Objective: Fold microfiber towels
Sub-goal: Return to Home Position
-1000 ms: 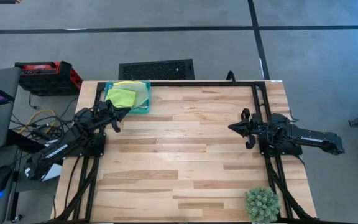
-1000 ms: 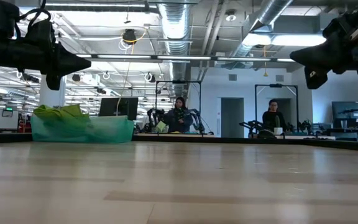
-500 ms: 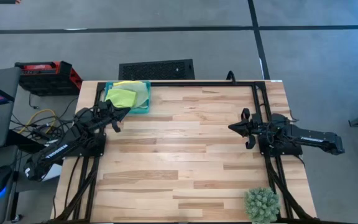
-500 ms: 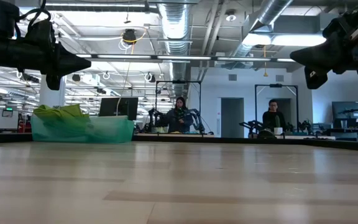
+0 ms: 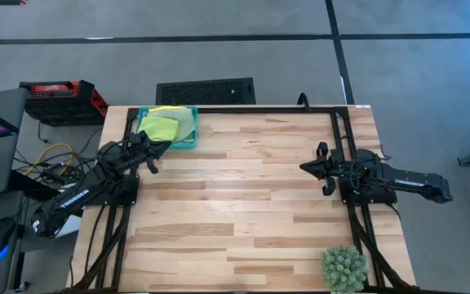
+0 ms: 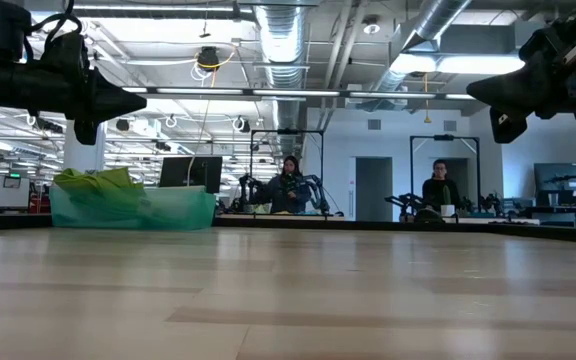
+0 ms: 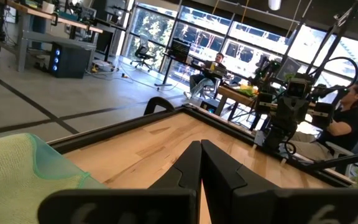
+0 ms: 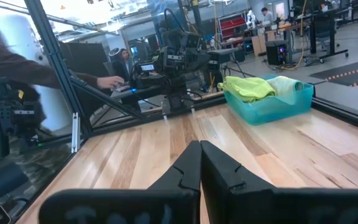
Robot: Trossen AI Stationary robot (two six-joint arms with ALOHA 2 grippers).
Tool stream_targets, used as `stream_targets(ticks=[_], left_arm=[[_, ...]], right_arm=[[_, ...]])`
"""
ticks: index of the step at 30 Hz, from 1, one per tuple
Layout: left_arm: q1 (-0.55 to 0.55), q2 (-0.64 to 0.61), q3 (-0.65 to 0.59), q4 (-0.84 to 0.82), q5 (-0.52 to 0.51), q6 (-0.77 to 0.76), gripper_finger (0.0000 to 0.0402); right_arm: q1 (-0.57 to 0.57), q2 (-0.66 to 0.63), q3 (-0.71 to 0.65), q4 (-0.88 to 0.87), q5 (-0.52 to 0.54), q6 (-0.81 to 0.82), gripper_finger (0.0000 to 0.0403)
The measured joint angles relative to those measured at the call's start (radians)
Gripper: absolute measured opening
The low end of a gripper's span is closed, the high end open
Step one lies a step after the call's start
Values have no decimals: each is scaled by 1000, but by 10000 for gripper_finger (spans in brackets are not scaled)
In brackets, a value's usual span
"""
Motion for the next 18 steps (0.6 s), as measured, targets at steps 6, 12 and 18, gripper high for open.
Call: stream_targets(ticks=[6, 12, 18], left_arm=[[0, 0, 0, 0, 0, 0, 0], [0, 0, 0, 0, 0, 0, 0], [0, 0, 0, 0, 0, 0, 0]], right_arm=[[0, 0, 0, 0, 0, 0, 31], [0, 0, 0, 0, 0, 0, 31], [0, 0, 0, 0, 0, 0, 29]])
